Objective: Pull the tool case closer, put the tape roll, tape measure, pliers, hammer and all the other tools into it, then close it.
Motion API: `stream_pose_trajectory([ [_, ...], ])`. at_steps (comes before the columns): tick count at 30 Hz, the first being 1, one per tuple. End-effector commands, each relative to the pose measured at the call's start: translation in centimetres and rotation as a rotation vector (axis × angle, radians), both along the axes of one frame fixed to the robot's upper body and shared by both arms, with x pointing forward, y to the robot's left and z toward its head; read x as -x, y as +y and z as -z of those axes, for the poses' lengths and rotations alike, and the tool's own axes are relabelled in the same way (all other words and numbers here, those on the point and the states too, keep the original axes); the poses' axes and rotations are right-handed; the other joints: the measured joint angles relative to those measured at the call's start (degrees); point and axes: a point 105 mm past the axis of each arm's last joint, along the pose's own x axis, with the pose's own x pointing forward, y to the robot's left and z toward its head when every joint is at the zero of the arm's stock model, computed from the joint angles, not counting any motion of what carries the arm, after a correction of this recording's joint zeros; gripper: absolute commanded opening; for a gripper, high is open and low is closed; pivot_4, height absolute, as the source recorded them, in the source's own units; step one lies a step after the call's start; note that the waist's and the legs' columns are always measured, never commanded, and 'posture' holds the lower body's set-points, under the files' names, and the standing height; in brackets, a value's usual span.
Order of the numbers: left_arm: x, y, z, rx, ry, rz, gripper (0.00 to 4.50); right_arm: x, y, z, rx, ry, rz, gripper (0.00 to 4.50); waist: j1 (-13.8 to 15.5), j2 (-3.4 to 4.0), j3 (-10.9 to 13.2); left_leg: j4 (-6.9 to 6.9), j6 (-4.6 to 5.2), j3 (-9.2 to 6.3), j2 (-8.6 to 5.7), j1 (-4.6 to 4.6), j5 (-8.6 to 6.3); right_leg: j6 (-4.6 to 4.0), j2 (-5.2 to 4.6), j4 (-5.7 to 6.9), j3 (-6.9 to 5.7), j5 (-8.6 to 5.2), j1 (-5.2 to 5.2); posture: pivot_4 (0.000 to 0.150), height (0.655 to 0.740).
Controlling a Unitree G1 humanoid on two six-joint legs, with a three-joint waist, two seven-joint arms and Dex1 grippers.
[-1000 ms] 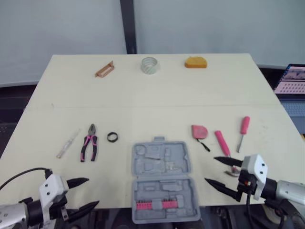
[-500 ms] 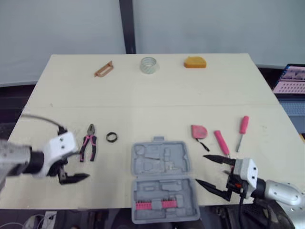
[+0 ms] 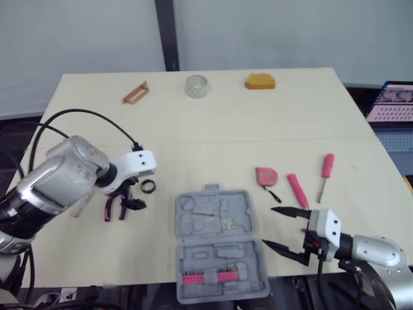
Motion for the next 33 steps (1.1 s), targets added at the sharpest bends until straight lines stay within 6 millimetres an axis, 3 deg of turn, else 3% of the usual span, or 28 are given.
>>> stream_pose_trajectory([
  [1,-0.6,0.5,0.3,-0.04,-0.015,-0.029,4.5,0.1,-0.2,-0.5,0.015,-0.004,-0.014,4.4,-0.13,0.0,0.0,0.0,0.0,0.01,0.0,0.0,0.0,0.0,0.0,0.01,0.02,0.0,-0.03,0.15,0.74],
  [33,-3.2,0.1,5.0,-0.088,0.004,0.02,4.5,1.6,-1.9,-0.5,0.052,0.025,0.049,4.4,0.1,-0.05,0.0,0.29,0.06,0.05,0.01,-0.01,-0.02,0.0,-0.01,0.28,0.07,0.0,-0.04,0.15,0.74],
])
